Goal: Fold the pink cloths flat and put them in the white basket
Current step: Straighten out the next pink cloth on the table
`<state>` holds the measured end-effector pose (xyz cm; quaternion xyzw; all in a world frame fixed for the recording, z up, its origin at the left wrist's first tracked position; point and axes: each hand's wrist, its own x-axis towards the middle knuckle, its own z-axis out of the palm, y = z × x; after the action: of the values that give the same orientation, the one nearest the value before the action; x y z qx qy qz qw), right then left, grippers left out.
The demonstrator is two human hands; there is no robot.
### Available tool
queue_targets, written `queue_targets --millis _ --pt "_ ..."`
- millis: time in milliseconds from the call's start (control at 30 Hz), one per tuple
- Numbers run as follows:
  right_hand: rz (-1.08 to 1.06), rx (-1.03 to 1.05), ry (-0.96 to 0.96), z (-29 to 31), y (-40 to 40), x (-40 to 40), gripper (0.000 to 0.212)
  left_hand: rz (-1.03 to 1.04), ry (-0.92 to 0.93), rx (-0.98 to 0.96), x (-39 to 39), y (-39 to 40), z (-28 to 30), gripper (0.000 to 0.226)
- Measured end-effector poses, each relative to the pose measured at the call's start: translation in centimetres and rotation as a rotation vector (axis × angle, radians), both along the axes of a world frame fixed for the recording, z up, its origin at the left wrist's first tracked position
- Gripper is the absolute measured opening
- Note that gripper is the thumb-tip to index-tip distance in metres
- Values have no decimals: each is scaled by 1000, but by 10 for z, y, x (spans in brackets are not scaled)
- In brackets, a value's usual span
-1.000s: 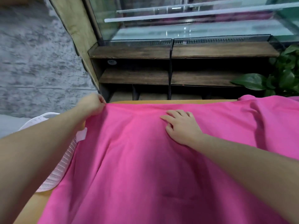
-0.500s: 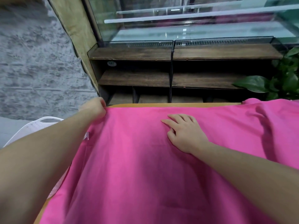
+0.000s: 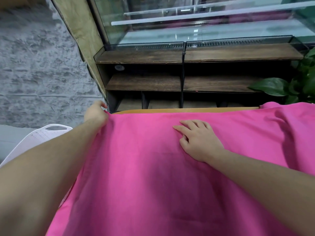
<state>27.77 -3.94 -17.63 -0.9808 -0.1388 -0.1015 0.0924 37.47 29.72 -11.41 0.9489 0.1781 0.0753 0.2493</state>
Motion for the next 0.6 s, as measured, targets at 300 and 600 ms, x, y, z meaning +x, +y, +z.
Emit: queue_targets --millis 300,600 --pt "-5 -17 22 3 -1 -2 57 -2 21 8 -18 -2 -13 51" --pt "3 -42 49 5 2 -5 59 170 -234 -246 -25 3 -17 40"
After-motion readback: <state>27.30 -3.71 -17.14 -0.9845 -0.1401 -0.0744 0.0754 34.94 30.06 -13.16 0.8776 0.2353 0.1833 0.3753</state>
